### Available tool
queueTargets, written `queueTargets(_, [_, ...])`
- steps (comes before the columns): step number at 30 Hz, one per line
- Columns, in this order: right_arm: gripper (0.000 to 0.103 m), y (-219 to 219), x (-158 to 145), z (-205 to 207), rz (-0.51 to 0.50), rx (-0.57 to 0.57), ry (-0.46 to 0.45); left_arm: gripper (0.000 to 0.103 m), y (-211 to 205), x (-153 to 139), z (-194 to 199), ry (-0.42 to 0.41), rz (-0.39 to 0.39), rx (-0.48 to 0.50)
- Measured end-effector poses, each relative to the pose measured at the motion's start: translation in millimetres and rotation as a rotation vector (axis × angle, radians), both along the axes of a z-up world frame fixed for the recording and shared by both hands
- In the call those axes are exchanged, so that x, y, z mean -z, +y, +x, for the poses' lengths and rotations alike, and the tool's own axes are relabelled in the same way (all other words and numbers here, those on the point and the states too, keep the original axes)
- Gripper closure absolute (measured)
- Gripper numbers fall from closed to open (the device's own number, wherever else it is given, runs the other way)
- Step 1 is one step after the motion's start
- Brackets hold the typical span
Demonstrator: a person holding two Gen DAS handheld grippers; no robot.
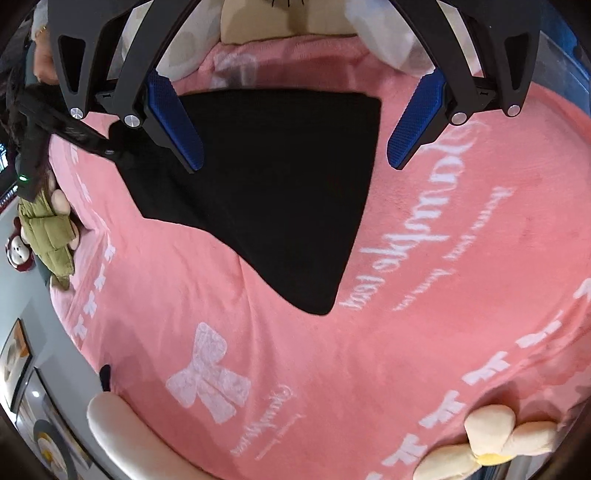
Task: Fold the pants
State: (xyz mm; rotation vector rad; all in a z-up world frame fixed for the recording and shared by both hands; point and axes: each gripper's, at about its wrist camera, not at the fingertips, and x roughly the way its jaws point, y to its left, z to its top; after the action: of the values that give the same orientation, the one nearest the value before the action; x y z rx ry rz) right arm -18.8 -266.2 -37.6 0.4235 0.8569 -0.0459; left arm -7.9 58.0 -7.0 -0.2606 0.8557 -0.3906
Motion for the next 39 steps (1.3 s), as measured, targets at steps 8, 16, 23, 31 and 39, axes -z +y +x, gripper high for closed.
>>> queueTargets(8, [0.023, -21.9, 44.7, 14.8, 0.131, 0.001, 0.060, 0.008, 5.9, 54.3, 41.1, 0.217, -0.151, -0.055])
queueTargets(16, [0.066, 6.1, -11.7, 11.0, 0.231, -0.127, -0.111, 0.087, 29.0, 20.6, 41.0, 0.151, -0.262, -0.026])
queueTargets(23, [0.049, 7.6, 32.7, -9.7, 0.121, 0.001, 0.020, 0.077, 38.2, 24.0, 11.2, 0.203, 0.014, -0.072])
queueTargets(31, [0.095, 78.9, -59.9, 17.6, 0.035, -0.254, -0.174, 0.066, 22.0, -42.8, 6.7, -0.074, 0.040, -0.107])
queueTargets(39, [0.103, 41.1, 38.3, 111.8, 0.009, -0.162, 0.097, 0.067, -26.6, 32.3, 116.1, 0.174, 0.141, -0.090])
